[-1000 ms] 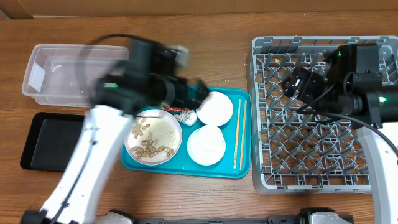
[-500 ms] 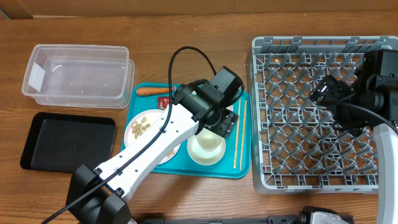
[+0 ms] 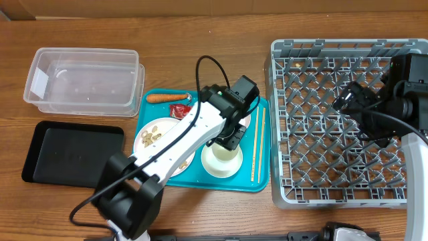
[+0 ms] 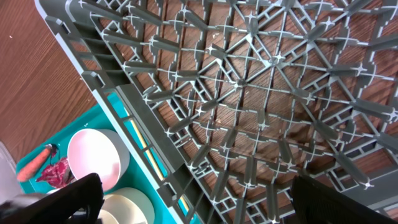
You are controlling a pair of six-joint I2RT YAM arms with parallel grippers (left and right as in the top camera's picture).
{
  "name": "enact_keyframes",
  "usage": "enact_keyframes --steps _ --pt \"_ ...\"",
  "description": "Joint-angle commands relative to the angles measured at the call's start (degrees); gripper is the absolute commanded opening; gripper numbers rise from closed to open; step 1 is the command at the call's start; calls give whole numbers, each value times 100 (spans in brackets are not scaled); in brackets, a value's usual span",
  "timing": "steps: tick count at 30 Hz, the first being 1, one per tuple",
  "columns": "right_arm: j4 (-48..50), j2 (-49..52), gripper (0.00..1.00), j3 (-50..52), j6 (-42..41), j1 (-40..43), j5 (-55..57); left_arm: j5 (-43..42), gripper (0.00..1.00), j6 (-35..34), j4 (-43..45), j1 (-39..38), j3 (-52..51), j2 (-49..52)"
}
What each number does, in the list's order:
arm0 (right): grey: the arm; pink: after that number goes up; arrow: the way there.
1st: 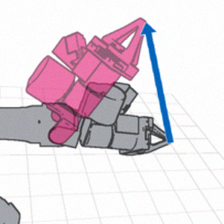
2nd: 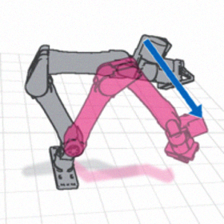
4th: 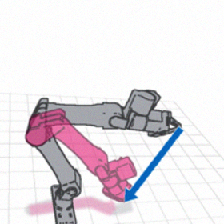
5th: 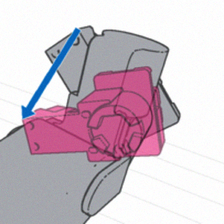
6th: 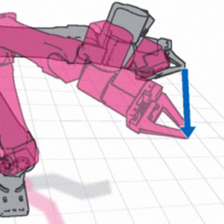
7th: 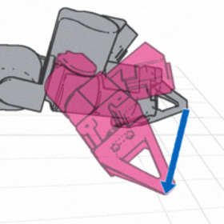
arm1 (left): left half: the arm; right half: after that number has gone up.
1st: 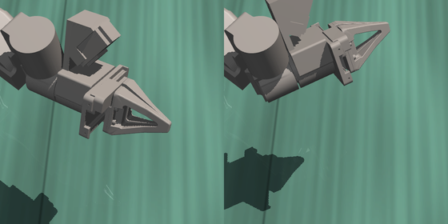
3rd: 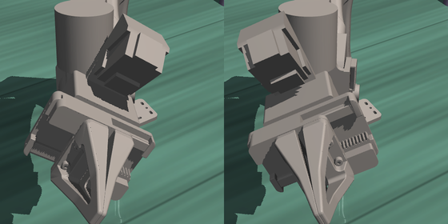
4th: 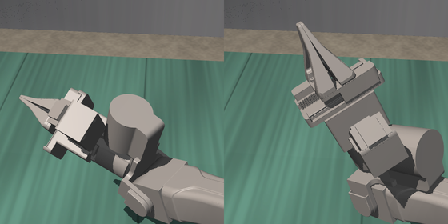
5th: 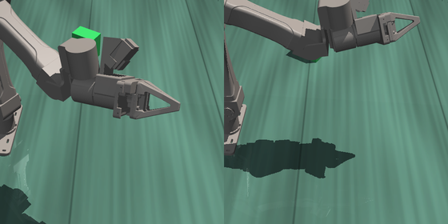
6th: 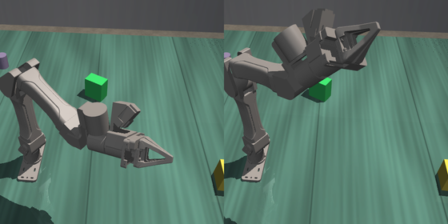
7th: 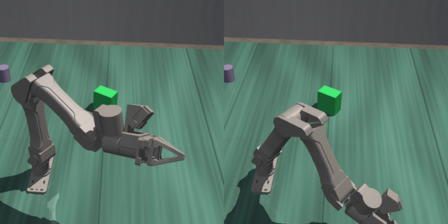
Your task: Sort waste into correct bins and load items into the dishwasher
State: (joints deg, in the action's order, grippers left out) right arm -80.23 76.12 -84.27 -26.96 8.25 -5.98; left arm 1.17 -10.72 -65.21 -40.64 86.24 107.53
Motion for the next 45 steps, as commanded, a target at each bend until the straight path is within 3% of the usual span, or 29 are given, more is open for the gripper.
enact_keyframes --steps 1,5,6,9,17,26,31,38,45 --pt "-7 -94 100 -162 -9 17 37 101 40 155 -33 15 -17 199" --pt "-9 -94 100 -164 -7 17 35 385 45 153 61 17 -17 348" --pt "-9 -94 100 -164 -7 17 37 398 39 157 90 17 -17 387" --pt "-28 -94 100 -164 -7 17 37 398 4 173 55 20 -15 487" --pt "-50 -94 100 -164 -7 17 37 396 4 170 -525 20 542 404" --pt "-57 -94 100 -164 -2 17 15 146 4 129 -1545 448 2190 358" --pt "33 -94 96 -162 931 17 -1220 -2059 4 179 -1453 1421 2726 356" --pt "111 -94 93 -164 2745 13 -4183 -5436 4 658 -1226 2896 2673 374" --pt "1178 -94 92 -164 3082 -28 -6467 -7792 4 1403 -1248 3359 2673 374"
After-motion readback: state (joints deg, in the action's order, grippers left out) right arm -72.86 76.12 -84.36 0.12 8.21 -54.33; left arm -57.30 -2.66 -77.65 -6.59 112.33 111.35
